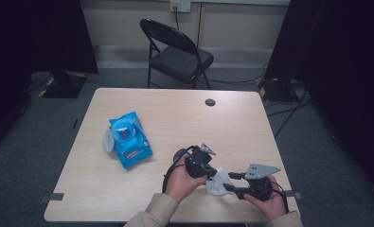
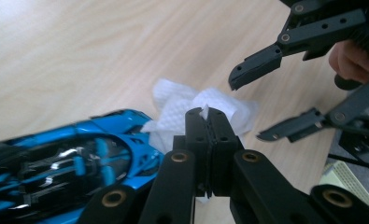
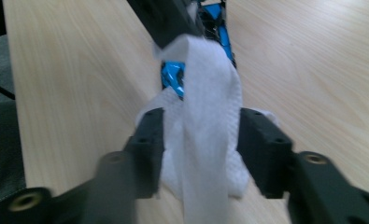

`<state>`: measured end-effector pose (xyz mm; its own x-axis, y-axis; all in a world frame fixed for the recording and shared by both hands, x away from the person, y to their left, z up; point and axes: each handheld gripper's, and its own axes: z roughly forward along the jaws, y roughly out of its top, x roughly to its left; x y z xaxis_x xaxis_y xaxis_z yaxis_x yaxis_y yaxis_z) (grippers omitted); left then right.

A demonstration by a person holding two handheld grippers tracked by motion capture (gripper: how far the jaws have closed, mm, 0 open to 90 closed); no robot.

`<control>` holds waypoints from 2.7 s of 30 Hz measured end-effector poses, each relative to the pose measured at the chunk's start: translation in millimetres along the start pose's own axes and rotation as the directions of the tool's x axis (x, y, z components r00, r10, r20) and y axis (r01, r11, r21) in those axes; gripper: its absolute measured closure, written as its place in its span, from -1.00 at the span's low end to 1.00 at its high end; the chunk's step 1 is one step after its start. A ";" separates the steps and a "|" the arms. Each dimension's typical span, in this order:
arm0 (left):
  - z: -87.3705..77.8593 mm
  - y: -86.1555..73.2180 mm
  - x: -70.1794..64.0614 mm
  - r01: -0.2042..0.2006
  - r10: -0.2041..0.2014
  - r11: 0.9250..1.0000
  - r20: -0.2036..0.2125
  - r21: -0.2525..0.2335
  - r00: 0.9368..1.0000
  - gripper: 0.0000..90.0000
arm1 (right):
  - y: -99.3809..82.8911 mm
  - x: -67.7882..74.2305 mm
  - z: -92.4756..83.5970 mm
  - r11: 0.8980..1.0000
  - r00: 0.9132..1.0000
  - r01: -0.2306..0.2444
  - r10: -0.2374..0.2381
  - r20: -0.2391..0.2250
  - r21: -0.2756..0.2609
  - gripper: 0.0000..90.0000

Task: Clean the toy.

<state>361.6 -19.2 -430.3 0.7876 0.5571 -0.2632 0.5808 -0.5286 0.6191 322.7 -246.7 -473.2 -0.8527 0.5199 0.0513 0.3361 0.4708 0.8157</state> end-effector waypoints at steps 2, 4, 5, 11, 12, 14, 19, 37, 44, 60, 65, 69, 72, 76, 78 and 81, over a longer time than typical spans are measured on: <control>4.7 -3.0 -3.9 -0.010 0.009 1.000 0.007 0.015 1.000 0.98 | 2.1 1.9 2.7 1.000 1.000 0.010 -0.010 0.000 0.006 0.36; 8.1 -5.8 -5.9 -0.016 0.016 1.000 0.010 0.027 1.000 0.98 | 3.5 2.9 5.0 1.000 1.000 0.019 -0.018 -0.010 0.008 0.45; 10.9 -8.4 -7.1 -0.015 0.015 0.999 0.004 0.032 1.000 0.98 | 4.3 3.4 6.4 1.000 1.000 0.019 -0.019 -0.015 0.014 0.47; 23.2 -24.7 -6.7 -0.016 0.015 0.997 0.005 0.078 1.000 0.99 | 6.9 5.8 9.3 0.999 0.999 0.008 -0.006 -0.050 0.041 0.53; 25.0 -27.2 -6.0 -0.006 0.005 0.997 0.013 0.079 1.000 0.99 | 7.4 4.8 7.7 0.999 0.999 -0.005 0.006 -0.044 0.035 0.51; 28.6 -32.8 -4.8 -0.005 0.004 0.996 0.013 0.090 1.000 0.99 | 7.7 2.7 4.4 0.999 0.999 -0.034 0.035 -0.014 0.013 0.52; 31.4 -36.8 -6.3 -0.010 0.009 0.995 0.014 0.100 1.000 0.98 | 7.6 -0.8 4.7 0.997 0.997 -0.082 0.082 0.000 -0.003 0.42; 4.5 -64.2 5.1 -0.116 0.116 0.992 -0.004 -0.047 0.993 -0.17 | -7.7 4.9 38.6 0.991 0.999 -0.051 0.048 0.026 0.122 -0.05; -12.1 -83.0 18.4 -0.126 0.125 0.989 -0.023 -0.078 0.992 -0.32 | -6.8 6.4 39.4 0.991 0.999 -0.034 0.028 0.044 0.133 0.03; 10.9 -71.5 5.8 -0.171 0.174 0.981 0.022 -0.096 0.985 -0.19 | -1.2 15.4 40.3 0.990 0.998 -0.010 0.018 -0.056 0.141 0.10; 22.0 -73.9 4.9 -0.170 0.171 0.984 0.009 -0.053 0.985 0.32 | -0.4 13.1 35.7 0.992 0.999 0.017 -0.012 -0.039 0.126 -0.34; 20.2 -73.6 7.5 -0.144 0.144 0.989 0.001 -0.025 0.990 0.85 | 2.5 9.4 30.3 0.995 1.000 0.017 -0.014 -0.025 0.100 -0.46; 11.7 -75.9 12.3 -0.122 0.122 0.992 -0.002 -0.011 0.992 0.96 | 3.3 6.2 28.3 0.995 1.000 0.022 -0.023 0.004 0.094 -0.54; -11.8 -87.8 28.3 -0.077 0.077 0.997 -0.029 -0.018 0.997 0.97 | 1.3 -0.8 30.5 0.996 0.999 -0.011 0.006 0.046 0.092 -0.61; -29.6 -99.6 42.9 -0.035 0.033 0.999 -0.062 -0.025 0.998 0.97 | 1.5 -2.8 34.8 0.996 0.999 -0.023 0.019 0.048 0.088 -0.63; -40.6 -106.9 51.1 -0.013 0.011 1.000 -0.089 -0.020 0.996 0.97 | 3.6 -3.8 41.1 0.996 0.998 -0.037 0.033 0.052 0.084 -0.66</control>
<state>331.4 91.7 -479.9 0.7727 0.6059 -0.1892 0.5660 -0.5228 0.6374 343.6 -217.7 -494.1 -0.8193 0.5713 0.0482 0.4001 0.5095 0.7618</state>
